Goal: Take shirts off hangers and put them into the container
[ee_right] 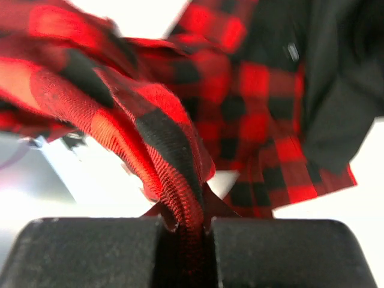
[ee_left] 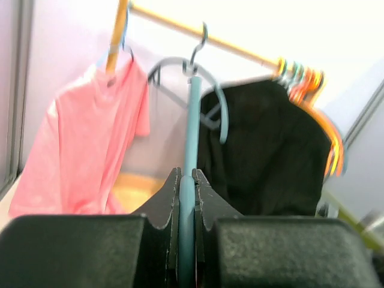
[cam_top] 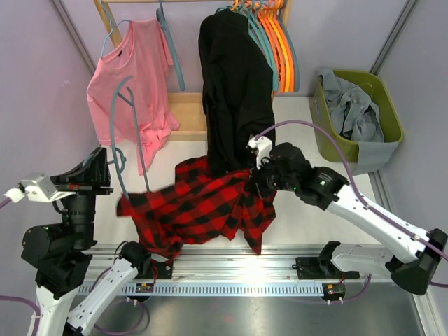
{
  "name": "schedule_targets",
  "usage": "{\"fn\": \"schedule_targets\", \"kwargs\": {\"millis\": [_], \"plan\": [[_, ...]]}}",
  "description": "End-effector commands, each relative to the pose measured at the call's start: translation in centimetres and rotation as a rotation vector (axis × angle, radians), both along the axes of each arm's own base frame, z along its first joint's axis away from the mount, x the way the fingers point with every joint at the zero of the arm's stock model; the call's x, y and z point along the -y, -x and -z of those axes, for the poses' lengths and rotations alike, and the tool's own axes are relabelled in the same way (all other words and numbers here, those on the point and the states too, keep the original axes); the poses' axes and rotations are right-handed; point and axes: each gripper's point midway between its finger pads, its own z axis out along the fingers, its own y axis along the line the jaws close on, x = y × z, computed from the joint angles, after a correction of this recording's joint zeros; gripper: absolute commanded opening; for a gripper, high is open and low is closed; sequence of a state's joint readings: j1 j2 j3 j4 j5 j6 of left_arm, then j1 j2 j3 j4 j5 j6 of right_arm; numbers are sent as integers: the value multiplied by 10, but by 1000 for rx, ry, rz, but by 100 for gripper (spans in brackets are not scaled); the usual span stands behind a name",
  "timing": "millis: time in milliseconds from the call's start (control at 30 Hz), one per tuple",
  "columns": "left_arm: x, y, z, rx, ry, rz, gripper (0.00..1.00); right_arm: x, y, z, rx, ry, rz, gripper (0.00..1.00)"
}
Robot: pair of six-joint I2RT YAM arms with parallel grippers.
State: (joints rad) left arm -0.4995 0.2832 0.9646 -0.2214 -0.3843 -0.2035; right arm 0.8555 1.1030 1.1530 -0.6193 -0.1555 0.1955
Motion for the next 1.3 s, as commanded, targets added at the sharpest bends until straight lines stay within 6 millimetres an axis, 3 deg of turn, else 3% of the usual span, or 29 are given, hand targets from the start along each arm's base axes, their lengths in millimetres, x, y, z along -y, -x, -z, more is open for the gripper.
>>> {"fn": "schedule_targets", "kwargs": {"millis": [0, 100, 233, 267, 300, 333, 367, 400, 433, 467, 533, 567, 600, 700, 733, 800, 833, 900, 933, 1033, 1100, 1267], "plan": [[-29, 21, -57, 208, 181, -74, 0, 10, -16, 13, 20, 29, 113, 0], [8, 17, -65, 225, 113, 88, 0, -2, -6, 17, -2, 0, 25, 0], [63, 29, -76, 301, 77, 392, 0, -26, 6, 33, -107, -17, -89, 0], [72, 32, -77, 312, 72, 443, 0, -29, 8, 46, -150, 11, -106, 0], [81, 36, -80, 325, 63, 497, 0, -31, 10, 46, -160, 21, -128, 0], [99, 41, -81, 330, 1, 584, 0, -30, 9, 49, -172, 39, -123, 27], [111, 41, -76, 302, -44, 637, 0, -26, 9, 53, -176, 66, -110, 47], [122, 45, -74, 299, -109, 690, 0, -21, 3, 50, -144, 80, -80, 55], [146, 55, -67, 264, -218, 838, 0, -17, 0, 46, -118, 83, -62, 69], [154, 58, -64, 247, -263, 889, 0, -9, 0, 30, -67, 62, -41, 80], [167, 70, -42, 179, -381, 1007, 0, 11, -15, 10, 41, 64, 65, 92], [170, 65, -33, 146, -407, 1019, 0, 23, -13, -12, 101, 28, 101, 99], [172, 60, -25, 137, -452, 1009, 0, 37, -22, -25, 161, 29, 178, 99], [178, 42, 9, 6, -497, 1042, 0, 69, -23, -70, 274, -6, 283, 99], [182, 47, 15, 4, -509, 1114, 0, 76, -22, -78, 289, -12, 303, 100], [175, 17, 36, -132, -414, 1144, 0, 93, -16, -105, 341, -42, 338, 99], [177, 17, 30, -62, -428, 1187, 0, 99, -14, -113, 357, -52, 347, 100], [175, -10, 52, -184, -326, 1213, 0, 108, -2, -134, 391, -90, 332, 99], [175, -6, 42, -91, -374, 1262, 0, 110, 4, -141, 401, -113, 313, 99], [177, -12, 44, -133, -340, 1381, 0, 94, 29, -156, 400, -189, 145, 100], [177, -4, 38, -166, -319, 1443, 0, 78, 46, -158, 373, -221, 21, 99], [184, 21, 31, -152, -400, 1555, 0, 58, 51, -143, 321, -203, -86, 100]]}}
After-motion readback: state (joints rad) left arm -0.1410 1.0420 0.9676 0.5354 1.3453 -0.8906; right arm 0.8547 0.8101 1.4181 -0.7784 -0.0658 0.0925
